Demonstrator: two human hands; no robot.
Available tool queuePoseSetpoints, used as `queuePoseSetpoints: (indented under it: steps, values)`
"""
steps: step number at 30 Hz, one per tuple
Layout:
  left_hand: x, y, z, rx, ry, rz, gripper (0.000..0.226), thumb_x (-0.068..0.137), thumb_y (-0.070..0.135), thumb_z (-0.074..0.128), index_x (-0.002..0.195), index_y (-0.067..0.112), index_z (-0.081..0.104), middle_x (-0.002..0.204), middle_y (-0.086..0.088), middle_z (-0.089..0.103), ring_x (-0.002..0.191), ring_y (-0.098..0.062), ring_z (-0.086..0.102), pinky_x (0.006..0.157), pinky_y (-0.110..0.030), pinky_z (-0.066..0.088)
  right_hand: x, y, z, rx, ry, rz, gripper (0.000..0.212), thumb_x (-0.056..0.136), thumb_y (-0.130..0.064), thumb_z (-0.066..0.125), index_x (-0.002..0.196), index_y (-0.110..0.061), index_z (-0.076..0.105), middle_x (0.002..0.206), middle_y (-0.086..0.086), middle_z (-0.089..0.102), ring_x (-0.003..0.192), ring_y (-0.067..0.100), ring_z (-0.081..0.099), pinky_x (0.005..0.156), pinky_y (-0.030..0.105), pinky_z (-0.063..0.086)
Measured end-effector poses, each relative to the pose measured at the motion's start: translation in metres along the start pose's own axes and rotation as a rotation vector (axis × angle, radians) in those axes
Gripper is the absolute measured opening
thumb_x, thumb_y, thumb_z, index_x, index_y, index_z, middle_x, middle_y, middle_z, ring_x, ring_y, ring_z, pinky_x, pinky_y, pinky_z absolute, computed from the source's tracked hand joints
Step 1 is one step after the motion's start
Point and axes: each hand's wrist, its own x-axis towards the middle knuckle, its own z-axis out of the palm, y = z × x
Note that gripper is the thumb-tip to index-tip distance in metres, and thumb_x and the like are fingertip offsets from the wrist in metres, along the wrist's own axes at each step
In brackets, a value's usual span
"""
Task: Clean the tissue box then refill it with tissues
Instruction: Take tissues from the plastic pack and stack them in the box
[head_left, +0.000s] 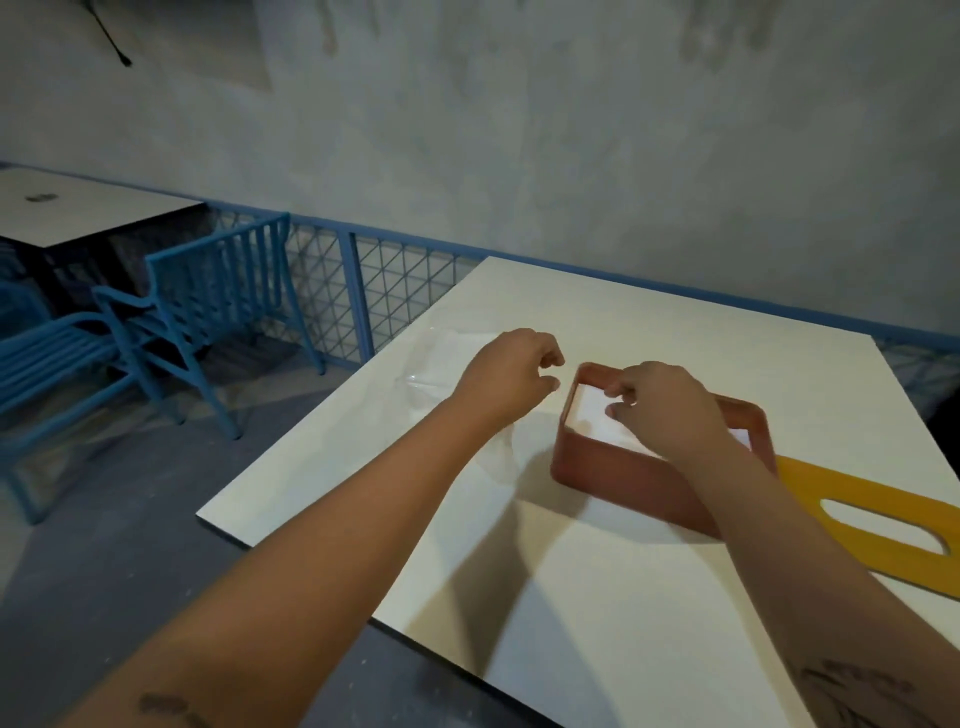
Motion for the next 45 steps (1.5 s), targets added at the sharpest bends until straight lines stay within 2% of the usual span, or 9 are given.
queuePoseSetpoints:
  steps: [11, 19, 24, 28, 34, 40, 41, 43, 45]
  values:
    - [-0.049, -0.141, -0.034, -0.187, 0.282, -0.144, 0.008, 0.083, 0.025, 0.067, 0.086, 0.021, 0.061, 0.089, 0.013, 0.057, 0.075, -0.005, 0.057, 0.063, -0.016, 0.041, 0.0, -0.127, 0.068, 0.128, -0.101, -0.228, 0.022, 0.091, -0.017, 0.053, 0.103, -0.017, 0.071, 0.107, -0.001, 0.067, 0.101, 0.019, 0.061, 0.085, 0.029, 0.046]
    - [-0.054, -0.192, -0.013, -0.181, 0.136, -0.047, 0.023, 0.069, 0.032, 0.08, 0.076, 0.021, 0.061, 0.109, 0.011, 0.049, 0.102, -0.003, 0.041, 0.079, -0.014, 0.034, 0.015, -0.15, 0.104, 0.087, -0.158, -0.139, 0.033, 0.095, -0.02, 0.047, 0.126, -0.021, 0.059, 0.132, -0.003, 0.056, 0.123, 0.017, 0.05, 0.095, 0.029, 0.042]
    - [-0.041, -0.204, -0.002, -0.026, 0.086, 0.017, 0.024, 0.073, 0.027, 0.076, 0.095, 0.022, 0.07, 0.137, 0.0, 0.042, 0.118, -0.019, 0.042, 0.096, -0.027, 0.035, 0.027, -0.155, 0.117, 0.051, -0.092, -0.128, 0.036, 0.094, -0.018, 0.05, 0.13, -0.019, 0.055, 0.134, 0.0, 0.055, 0.125, 0.018, 0.048, 0.097, 0.028, 0.041]
    - [-0.032, -0.208, 0.003, -0.041, -0.047, -0.014, 0.047, 0.078, 0.023, 0.071, 0.123, 0.03, 0.057, 0.146, 0.006, 0.031, 0.122, -0.016, 0.042, 0.095, -0.028, 0.04, 0.036, -0.159, 0.121, -0.092, -0.094, -0.162, 0.036, 0.094, -0.022, 0.05, 0.129, -0.015, 0.055, 0.133, 0.003, 0.055, 0.127, 0.021, 0.044, 0.099, 0.032, 0.041]
    - [-0.029, -0.214, 0.01, -0.17, -0.154, -0.027, 0.067, 0.08, 0.005, 0.061, 0.136, 0.034, 0.041, 0.143, 0.014, 0.033, 0.079, -0.014, 0.051, 0.08, -0.029, 0.048, 0.046, -0.162, 0.133, -0.227, -0.111, -0.177, 0.04, 0.093, -0.035, 0.049, 0.13, -0.019, 0.051, 0.13, 0.001, 0.054, 0.123, 0.021, 0.045, 0.092, 0.033, 0.041]
    - [-0.027, -0.22, 0.015, -0.182, -0.154, 0.002, 0.07, 0.076, 0.0, 0.058, 0.136, 0.033, 0.041, 0.141, 0.013, 0.036, 0.11, -0.016, 0.054, 0.077, -0.021, 0.043, 0.052, -0.157, 0.147, -0.275, 0.0, -0.228, 0.02, 0.089, -0.026, 0.058, 0.096, -0.014, 0.071, 0.099, 0.008, 0.068, 0.099, 0.027, 0.061, 0.07, 0.031, 0.045]
    - [-0.027, -0.221, 0.016, -0.188, -0.152, 0.002, 0.071, 0.076, -0.001, 0.058, 0.136, 0.033, 0.041, 0.141, 0.013, 0.036, 0.112, -0.015, 0.053, 0.078, -0.021, 0.044, 0.052, -0.157, 0.147, -0.296, 0.006, -0.242, 0.009, 0.078, -0.023, 0.072, 0.079, -0.014, 0.074, 0.082, 0.007, 0.07, 0.084, 0.027, 0.066, 0.06, 0.029, 0.047]
    - [-0.027, -0.22, 0.015, -0.202, -0.148, 0.002, 0.071, 0.076, -0.003, 0.056, 0.136, 0.031, 0.042, 0.141, 0.012, 0.036, 0.114, -0.015, 0.053, 0.081, -0.022, 0.046, 0.055, -0.156, 0.152, -0.312, 0.056, -0.227, 0.021, 0.048, -0.017, 0.088, 0.051, -0.019, 0.068, 0.053, 0.001, 0.062, 0.053, 0.021, 0.063, 0.041, 0.021, 0.04]
    - [-0.027, -0.219, 0.014, -0.224, -0.146, 0.005, 0.071, 0.076, -0.004, 0.055, 0.137, 0.029, 0.042, 0.142, 0.012, 0.037, 0.115, -0.015, 0.052, 0.084, -0.025, 0.047, 0.057, -0.156, 0.154, -0.271, 0.082, -0.177, 0.027, 0.038, -0.014, 0.089, 0.046, -0.019, 0.064, 0.048, -0.002, 0.059, 0.047, 0.018, 0.06, 0.038, 0.018, 0.037]
